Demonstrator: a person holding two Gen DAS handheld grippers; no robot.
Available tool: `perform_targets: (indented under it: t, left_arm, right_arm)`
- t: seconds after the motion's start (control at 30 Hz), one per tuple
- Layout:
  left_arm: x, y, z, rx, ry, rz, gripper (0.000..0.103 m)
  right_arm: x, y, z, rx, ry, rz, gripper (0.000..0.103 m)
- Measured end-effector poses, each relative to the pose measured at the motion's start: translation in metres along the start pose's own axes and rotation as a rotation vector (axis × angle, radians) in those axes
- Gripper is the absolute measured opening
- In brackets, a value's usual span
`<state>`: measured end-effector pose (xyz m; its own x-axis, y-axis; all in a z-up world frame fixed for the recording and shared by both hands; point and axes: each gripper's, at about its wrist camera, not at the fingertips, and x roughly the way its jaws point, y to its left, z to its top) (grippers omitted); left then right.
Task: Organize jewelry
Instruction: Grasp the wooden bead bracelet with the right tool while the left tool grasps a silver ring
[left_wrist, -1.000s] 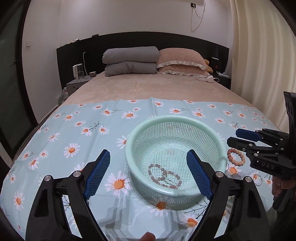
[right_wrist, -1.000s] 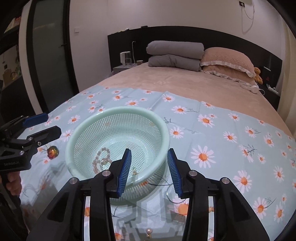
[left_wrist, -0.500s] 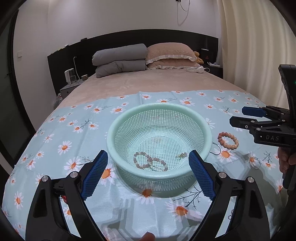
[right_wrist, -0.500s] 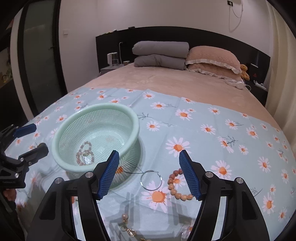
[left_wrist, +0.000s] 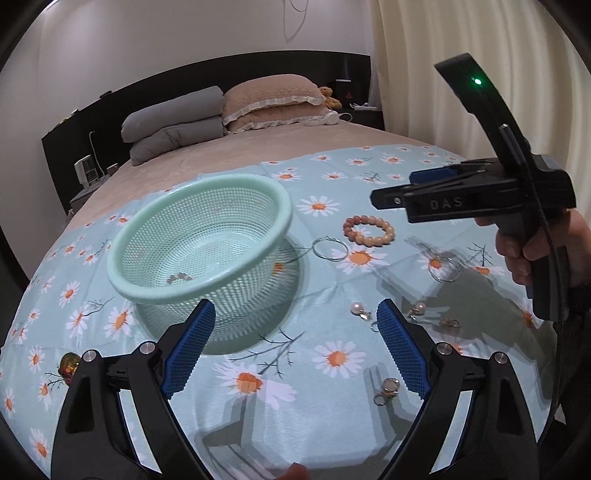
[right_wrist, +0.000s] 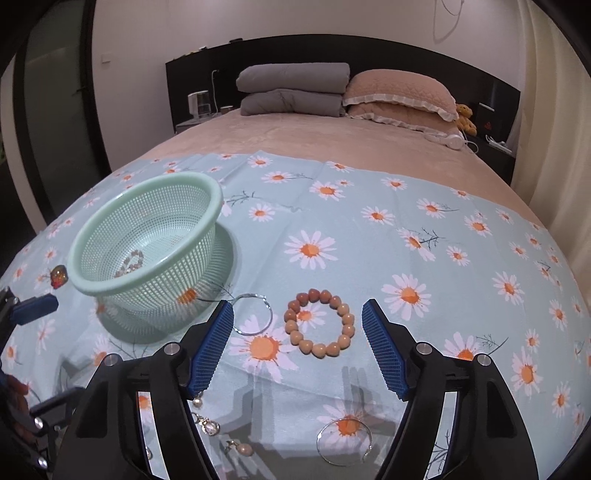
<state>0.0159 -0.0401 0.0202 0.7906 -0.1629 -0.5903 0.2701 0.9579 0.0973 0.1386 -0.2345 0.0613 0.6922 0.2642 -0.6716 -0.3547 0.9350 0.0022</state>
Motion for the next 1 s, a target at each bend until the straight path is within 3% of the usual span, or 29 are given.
perform_targets:
  t: [0.17, 0.37, 0.63, 0.7, 0.77, 0.8, 1.0]
  left_arm:
    - [0.018, -0.022, -0.014, -0.001, 0.049, -0.066, 0.088]
    - [0.033, -0.029, -0.027, -0.029, 0.078, -0.086, 0.088]
    - [0.046, -0.03, -0.041, -0.023, 0.121, -0.104, 0.088]
    - [0.05, -0.029, -0.044, -0.029, 0.135, -0.105, 0.088]
    - [0.051, -0.028, -0.045, -0.037, 0.139, -0.11, 0.09]
    - [0.053, -0.027, -0.047, -0.042, 0.147, -0.115, 0.096]
    - [0.056, -0.027, -0.048, -0.039, 0.159, -0.114, 0.097]
  right_arm:
    - [0.018, -0.013, -0.01, 0.024, 0.041, -0.005, 0.068]
    - [0.044, -0.019, -0.016, 0.042, 0.083, 0.006, 0.067]
    - [0.074, -0.033, -0.019, 0.122, 0.132, 0.0, 0.055]
    - [0.077, -0.036, -0.017, 0.148, 0.136, 0.0, 0.048]
    - [0.084, -0.038, -0.018, 0.153, 0.166, -0.026, 0.027]
    - [0.087, -0.039, -0.019, 0.15, 0.176, -0.038, 0.023]
    - [0.087, -0.04, -0.021, 0.147, 0.167, -0.05, 0.011]
